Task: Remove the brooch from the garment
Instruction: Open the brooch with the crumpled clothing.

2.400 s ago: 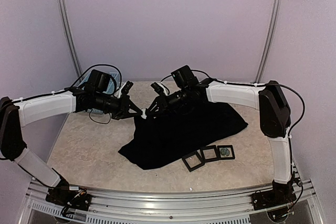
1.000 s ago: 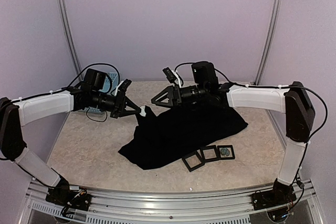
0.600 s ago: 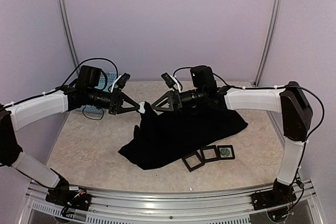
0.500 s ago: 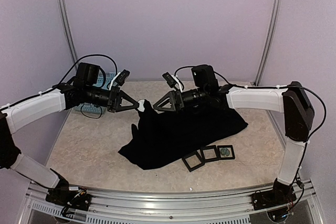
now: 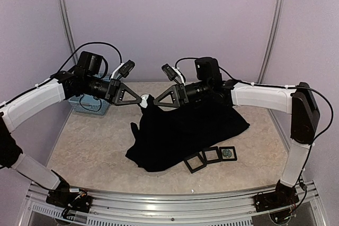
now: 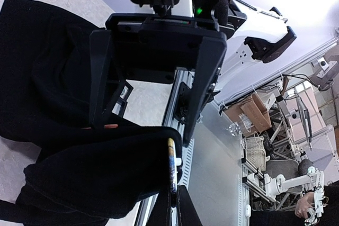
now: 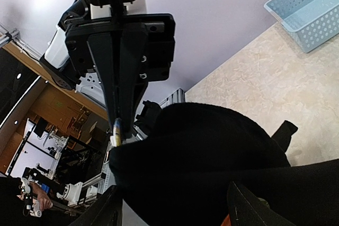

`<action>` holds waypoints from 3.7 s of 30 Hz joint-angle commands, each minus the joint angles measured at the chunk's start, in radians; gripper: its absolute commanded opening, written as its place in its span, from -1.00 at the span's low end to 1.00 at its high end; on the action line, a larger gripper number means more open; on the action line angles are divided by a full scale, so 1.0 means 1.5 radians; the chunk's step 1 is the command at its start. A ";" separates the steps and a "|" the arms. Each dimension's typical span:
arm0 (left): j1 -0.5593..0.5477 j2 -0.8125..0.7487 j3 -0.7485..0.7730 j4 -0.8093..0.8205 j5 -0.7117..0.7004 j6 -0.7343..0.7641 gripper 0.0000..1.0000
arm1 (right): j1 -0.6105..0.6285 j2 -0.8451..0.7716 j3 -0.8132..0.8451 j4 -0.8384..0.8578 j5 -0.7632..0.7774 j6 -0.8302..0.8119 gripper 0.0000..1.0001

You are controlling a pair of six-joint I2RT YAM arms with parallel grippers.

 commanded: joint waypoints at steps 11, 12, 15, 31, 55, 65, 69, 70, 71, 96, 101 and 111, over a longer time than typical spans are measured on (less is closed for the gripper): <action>-0.004 0.020 0.014 -0.033 0.037 0.028 -1.00 | 0.014 -0.037 0.019 -0.023 -0.008 -0.013 0.37; -0.005 0.022 0.015 -0.030 0.037 0.027 -1.00 | 0.016 -0.033 0.023 -0.030 -0.007 -0.017 0.35; -0.009 0.026 0.016 -0.015 0.037 0.017 -1.00 | 0.021 -0.021 0.026 -0.021 -0.013 -0.010 0.25; -0.016 0.024 0.015 -0.004 0.033 0.012 -1.00 | 0.043 0.013 0.022 0.023 -0.056 0.042 -0.40; -0.018 0.024 0.018 -0.007 0.031 0.013 -1.00 | 0.052 0.035 0.013 0.048 -0.060 0.073 -0.86; -0.020 0.022 0.020 -0.007 0.030 0.013 -1.00 | 0.054 0.040 0.013 0.014 -0.031 0.061 -0.99; -0.021 0.021 0.023 -0.007 0.029 0.013 -1.00 | 0.054 0.052 0.033 -0.060 0.010 0.029 -1.00; -0.021 0.021 0.023 -0.007 0.029 0.013 -1.00 | 0.054 0.056 0.037 -0.085 0.021 0.018 -1.00; -0.021 0.021 0.024 -0.007 0.029 0.013 -1.00 | 0.054 0.059 0.042 -0.102 0.030 0.011 -1.00; -0.038 0.050 0.045 0.017 0.042 0.003 -1.00 | 0.053 0.149 0.157 -0.253 0.134 -0.022 -1.00; -0.043 0.058 0.048 0.032 0.045 -0.004 -1.00 | 0.053 0.158 0.165 -0.239 0.138 -0.014 -0.98; -0.043 0.070 0.050 0.051 0.051 -0.013 -1.00 | 0.055 0.174 0.186 -0.245 0.151 -0.022 -0.82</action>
